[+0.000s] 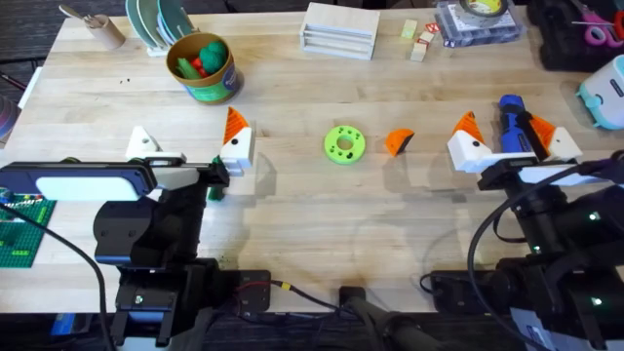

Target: Pick up the gripper from the table and insert it into the empty holder that is missing its gripper. Then pick up a screw, insert it into the mounting hole, and use the screwdriver to tighten it. Finally, clean up the table by picking up the vegetable and placing it into the bucket.

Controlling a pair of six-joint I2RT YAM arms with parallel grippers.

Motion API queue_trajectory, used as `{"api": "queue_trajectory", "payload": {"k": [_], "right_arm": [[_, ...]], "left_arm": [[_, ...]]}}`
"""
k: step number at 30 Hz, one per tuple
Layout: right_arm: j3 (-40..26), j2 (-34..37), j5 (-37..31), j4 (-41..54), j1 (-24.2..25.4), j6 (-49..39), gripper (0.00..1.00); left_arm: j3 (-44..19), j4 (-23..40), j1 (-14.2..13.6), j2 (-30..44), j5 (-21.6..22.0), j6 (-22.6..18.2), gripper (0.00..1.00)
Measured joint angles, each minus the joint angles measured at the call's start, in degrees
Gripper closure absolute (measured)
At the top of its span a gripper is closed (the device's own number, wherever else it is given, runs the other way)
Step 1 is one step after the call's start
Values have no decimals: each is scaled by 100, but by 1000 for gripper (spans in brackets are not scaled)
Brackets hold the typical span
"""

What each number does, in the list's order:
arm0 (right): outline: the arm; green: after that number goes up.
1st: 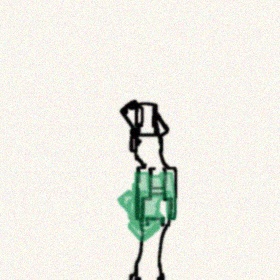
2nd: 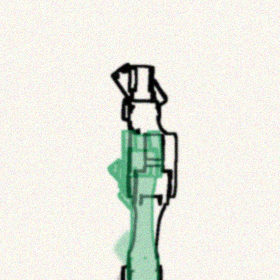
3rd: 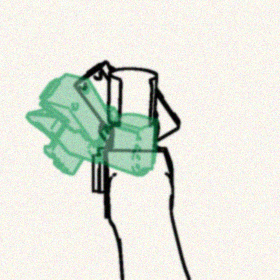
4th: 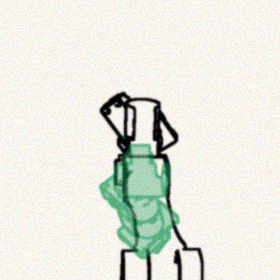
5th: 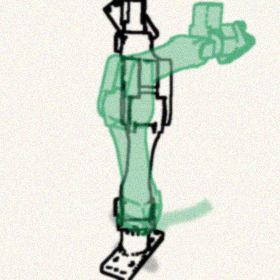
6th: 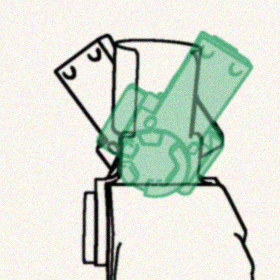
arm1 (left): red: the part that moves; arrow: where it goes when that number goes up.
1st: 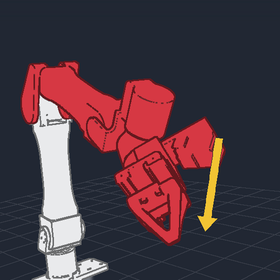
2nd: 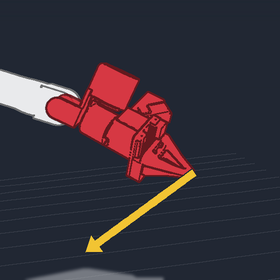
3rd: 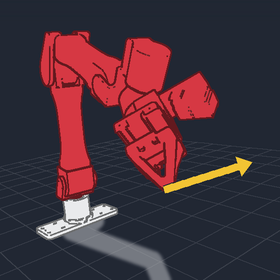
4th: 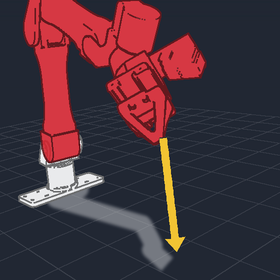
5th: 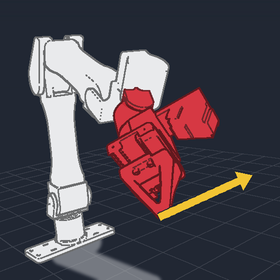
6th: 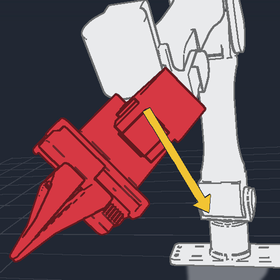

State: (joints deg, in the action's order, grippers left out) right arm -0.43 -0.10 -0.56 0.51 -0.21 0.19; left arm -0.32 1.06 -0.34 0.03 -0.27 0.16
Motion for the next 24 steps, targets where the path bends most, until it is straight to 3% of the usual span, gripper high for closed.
{"api": "queue_trajectory", "payload": {"k": [24], "right_arm": [[-87, 0, -2, 221, 0, 0, 10]], "left_arm": [[-7, 25, 0, 2, 2, -15, 8]]}}
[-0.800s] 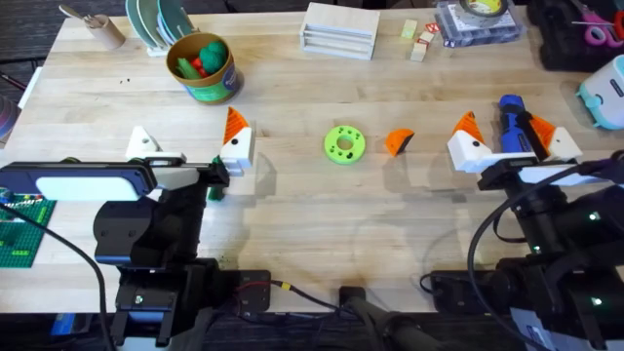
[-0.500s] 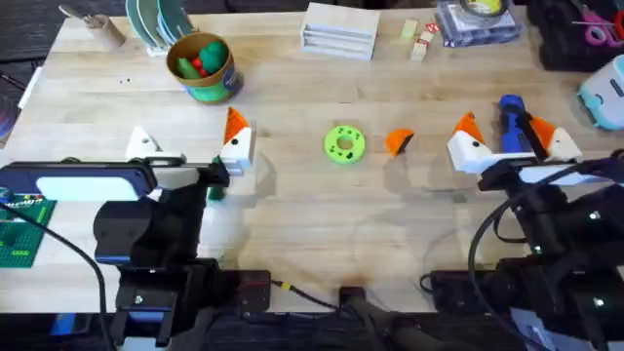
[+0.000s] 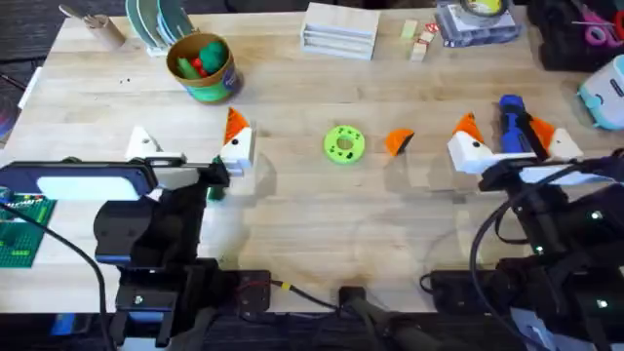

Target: Pick up the gripper from the table and insert it into the empty holder that is missing its gripper. Then pick up a screw, insert it into the mounting hole, and use the screwdriver to tighten it. Finally, clean up the table by picking up the vegetable and placing it into the bucket.

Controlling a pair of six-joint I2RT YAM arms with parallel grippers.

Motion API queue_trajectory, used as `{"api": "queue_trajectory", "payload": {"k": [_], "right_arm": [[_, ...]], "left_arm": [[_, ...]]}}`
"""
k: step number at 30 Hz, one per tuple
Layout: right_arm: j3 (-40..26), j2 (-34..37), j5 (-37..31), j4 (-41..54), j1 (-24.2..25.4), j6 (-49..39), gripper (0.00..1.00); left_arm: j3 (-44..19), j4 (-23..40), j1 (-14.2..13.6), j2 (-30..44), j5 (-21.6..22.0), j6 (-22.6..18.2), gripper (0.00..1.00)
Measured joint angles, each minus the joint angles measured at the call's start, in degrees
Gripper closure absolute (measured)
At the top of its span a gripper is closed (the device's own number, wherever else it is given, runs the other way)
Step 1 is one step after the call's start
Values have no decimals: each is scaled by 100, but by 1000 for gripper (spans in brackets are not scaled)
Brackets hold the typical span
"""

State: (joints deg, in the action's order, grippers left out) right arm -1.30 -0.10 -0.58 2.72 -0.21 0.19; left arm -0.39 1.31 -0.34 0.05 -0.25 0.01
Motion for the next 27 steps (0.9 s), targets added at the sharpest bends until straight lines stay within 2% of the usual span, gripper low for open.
{"api": "queue_trajectory", "payload": {"k": [5, 9, 15, 19, 23, 27], "right_arm": [[-424, 19, -14, 897, 0, 0, 9], [-1093, 238, -43, 1697, 0, 0, 9], [-2321, 980, -67, 2571, 0, 0, 9], [-2987, 1624, -65, 2875, 0, 0, 9], [-3390, 2131, -65, 2900, 0, 0, 9], [-3440, 2316, -65, 2937, 0, 0, 9]], "left_arm": [[-373, 780, 0, 30, 11, -1, 8], [-1303, 1604, 0, 435, 63, -1, 8], [-2922, 3181, 0, 1784, 301, -5, 8], [-3692, 4055, 0, 2780, 389, -86, 8], [-3980, 4277, 0, 3537, 442, -140, 9], [-3984, 4535, 0, 4061, 446, -160, 8]]}}
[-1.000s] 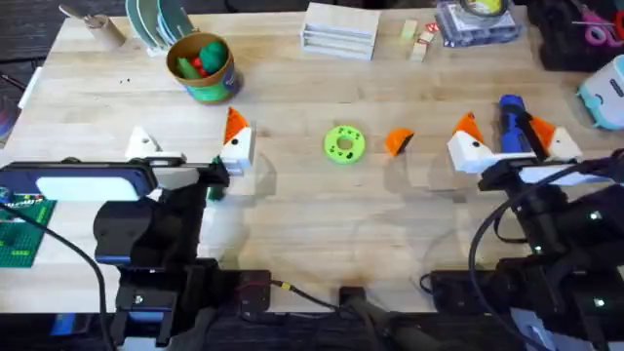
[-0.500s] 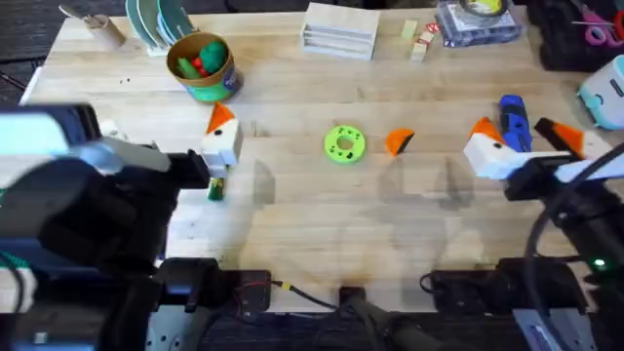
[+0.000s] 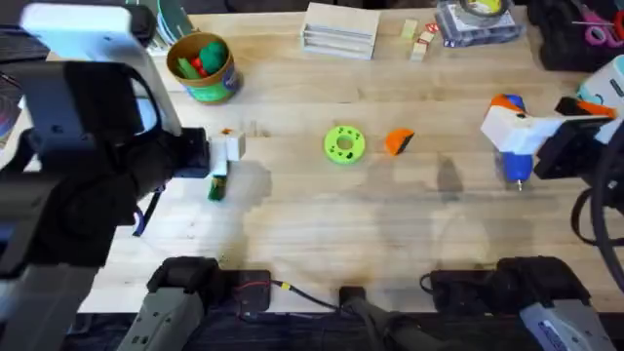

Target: Pick up the gripper from the table and insert it into the empty holder that is missing its gripper. Then pick up a screw, insert it into the mounting hole, and use the screwdriver to tighten it. Finally, clean up the table by picking up the vegetable and placing it into the bucket.

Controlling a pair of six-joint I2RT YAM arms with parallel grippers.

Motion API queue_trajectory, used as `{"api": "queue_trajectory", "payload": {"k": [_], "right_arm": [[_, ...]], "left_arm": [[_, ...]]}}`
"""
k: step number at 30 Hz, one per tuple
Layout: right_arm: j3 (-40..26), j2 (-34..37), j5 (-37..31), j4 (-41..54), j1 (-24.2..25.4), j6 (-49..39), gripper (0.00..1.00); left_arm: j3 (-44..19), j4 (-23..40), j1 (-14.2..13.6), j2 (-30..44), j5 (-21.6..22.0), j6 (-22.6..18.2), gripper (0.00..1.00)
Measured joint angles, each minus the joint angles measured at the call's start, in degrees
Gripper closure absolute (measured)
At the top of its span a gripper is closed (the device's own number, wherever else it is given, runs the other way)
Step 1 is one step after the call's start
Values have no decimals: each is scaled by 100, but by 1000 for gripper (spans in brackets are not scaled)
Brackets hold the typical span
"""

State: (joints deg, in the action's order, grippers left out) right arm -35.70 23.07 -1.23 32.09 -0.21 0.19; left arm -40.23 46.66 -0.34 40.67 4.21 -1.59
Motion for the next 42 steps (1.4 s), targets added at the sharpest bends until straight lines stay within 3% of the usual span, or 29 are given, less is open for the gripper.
{"api": "queue_trajectory", "payload": {"k": [5, 10, 11, 16, 17, 19, 22, 27, 28, 29, 30, 35, 36, 40, 41, 42], "right_arm": [[0, 18, 0, 11, 0, 0, 9], [0, 18, 0, 9, 0, 0, 9], [0, 18, 0, 9, 0, 0, 9], [0, 18, 0, 9, 0, 0, 9], [0, 18, 0, 8, 0, 0, 9], [0, 18, 0, 7, 0, 0, 9], [0, 18, 0, 7, 0, 0, 9], [0, 18, 0, 10, 0, 0, 9], [0, 18, 0, 9, 0, 0, 9], [0, 18, 0, 9, 0, 0, 9], [0, 18, 0, 11, 0, 0, 9], [0, 18, 0, 9, 0, 0, 9], [0, 18, 0, 9, 0, 0, 9], [0, 18, 0, 9, 0, 0, 9], [0, 18, 0, 9, 0, 0, 9], [0, 18, 0, 9, 0, 0, 9]], "left_arm": [[0, 458, 0, 565, 11, -15, 8], [0, 454, 0, 1155, 11, -10, 30], [0, 455, 0, 1261, 12, -13, 138], [0, 386, 0, 1687, 13, -21, 916], [0, 364, 0, 1724, 13, -49, 975], [-4, 327, -4, 1740, 13, -54, 994], [-141, 371, -7, 1723, 17, -71, 969], [-840, 386, -7, 1407, 11, -80, 195], [-985, 382, -7, 1321, 10, -73, 68], [-1154, 374, -7, 1213, -8, -57, 33], [-1301, 369, -5, 1111, -20, -54, 103], [-1875, 369, -7, 494, -296, -56, 893], [-1936, 358, -7, 374, -349, -100, 876], [-2031, 101, -7, -148, -709, -94, 232], [-2042, 51, -6, -244, -785, -92, 98], [-2055, 6, -7, -347, -878, -78, 29]]}}
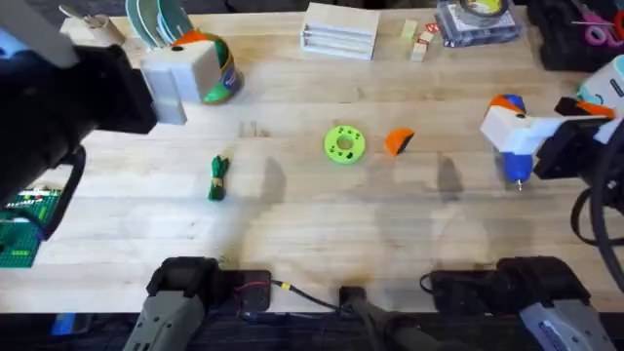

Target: Pick up the gripper from the table and insert it into the empty holder that is missing its gripper. Then pick up a screw, insert it into the mounting hole, and use the screwdriver to tighten it. Finally, clean up the table by picking up the vegetable and placing it into the bucket.

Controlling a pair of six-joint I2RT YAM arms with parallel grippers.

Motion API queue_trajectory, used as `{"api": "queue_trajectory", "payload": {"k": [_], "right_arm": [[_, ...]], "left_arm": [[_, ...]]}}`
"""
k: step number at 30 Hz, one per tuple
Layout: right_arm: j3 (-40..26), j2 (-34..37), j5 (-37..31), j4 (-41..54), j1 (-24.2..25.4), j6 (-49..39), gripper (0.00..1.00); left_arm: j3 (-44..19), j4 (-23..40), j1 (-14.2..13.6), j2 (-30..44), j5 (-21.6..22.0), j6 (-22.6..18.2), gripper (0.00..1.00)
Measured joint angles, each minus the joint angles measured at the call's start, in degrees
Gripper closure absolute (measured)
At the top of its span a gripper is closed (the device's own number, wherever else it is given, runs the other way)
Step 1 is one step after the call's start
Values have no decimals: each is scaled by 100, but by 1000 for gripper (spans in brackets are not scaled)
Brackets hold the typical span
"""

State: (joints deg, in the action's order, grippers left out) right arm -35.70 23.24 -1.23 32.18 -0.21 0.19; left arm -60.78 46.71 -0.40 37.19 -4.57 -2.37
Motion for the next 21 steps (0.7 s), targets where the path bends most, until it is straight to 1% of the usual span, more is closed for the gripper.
{"api": "queue_trajectory", "payload": {"k": [3, 5, 10, 12, 14, 18, 21], "right_arm": [[0, 0, 0, 0, 0, 0, 9], [0, 0, 0, 0, 0, 0, 9], [0, 0, 0, 1, 0, 0, 9], [0, 0, 0, 0, 0, 0, 8], [0, 0, 0, 0, 0, 0, 8], [0, 0, 0, 0, 0, 0, 9], [0, 0, 0, 0, 0, 0, 9]], "left_arm": [[-8, -19, 0, -193, -151, 5, 9], [-9, -21, 0, -238, -239, 84, 7], [-8, -17, 0, -232, -650, 625, 8], [-9, 0, 0, -232, -751, 785, 7], [-8, 76, 0, -232, -812, 893, 8], [-10, 504, 0, -232, -854, 1004, 8], [-8, 536, 0, -232, -853, 1042, 8]]}}
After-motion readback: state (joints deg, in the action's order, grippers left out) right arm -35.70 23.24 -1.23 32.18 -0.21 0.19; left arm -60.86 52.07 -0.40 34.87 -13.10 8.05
